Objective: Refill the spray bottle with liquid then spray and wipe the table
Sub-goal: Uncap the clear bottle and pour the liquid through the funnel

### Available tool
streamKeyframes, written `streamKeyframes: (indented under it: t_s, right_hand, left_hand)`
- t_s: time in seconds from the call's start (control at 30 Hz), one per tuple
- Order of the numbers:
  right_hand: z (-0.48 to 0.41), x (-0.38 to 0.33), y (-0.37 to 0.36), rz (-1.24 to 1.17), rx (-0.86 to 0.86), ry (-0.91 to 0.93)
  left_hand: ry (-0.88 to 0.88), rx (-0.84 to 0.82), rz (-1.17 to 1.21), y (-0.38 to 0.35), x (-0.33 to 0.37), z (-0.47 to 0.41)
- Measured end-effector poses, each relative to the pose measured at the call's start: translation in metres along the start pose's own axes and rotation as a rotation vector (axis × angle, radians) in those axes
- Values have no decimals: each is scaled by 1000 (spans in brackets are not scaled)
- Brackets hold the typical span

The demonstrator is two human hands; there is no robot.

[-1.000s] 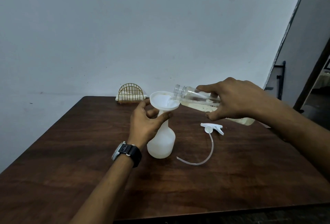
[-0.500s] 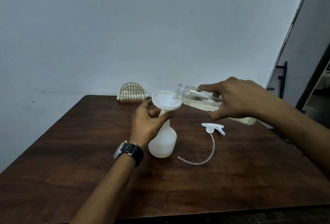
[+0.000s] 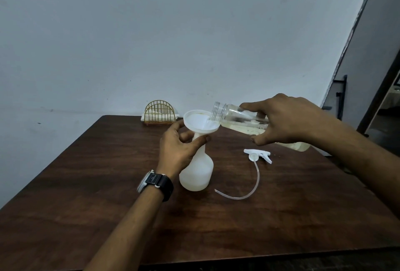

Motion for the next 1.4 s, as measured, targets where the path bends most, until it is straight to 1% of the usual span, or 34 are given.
streamKeyframes:
  t_s: [1.0, 1.4]
  right_hand:
    - [-3, -3, 5, 32, -6, 29]
    - [-3, -2, 3, 28, -12, 21]
  left_hand:
    - [-23, 13, 1, 0, 6, 5]
    - [10, 1, 20, 0, 4, 3]
Point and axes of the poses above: each hand's wrist, its own z-axis away from the middle knuckle, its own y-axis out of the back of the hand, x = y × z, the point moved 2 cm from there along -z, towards the middle knuckle, and after that the axes turned 13 degrees about y, right-handed, at the moved point
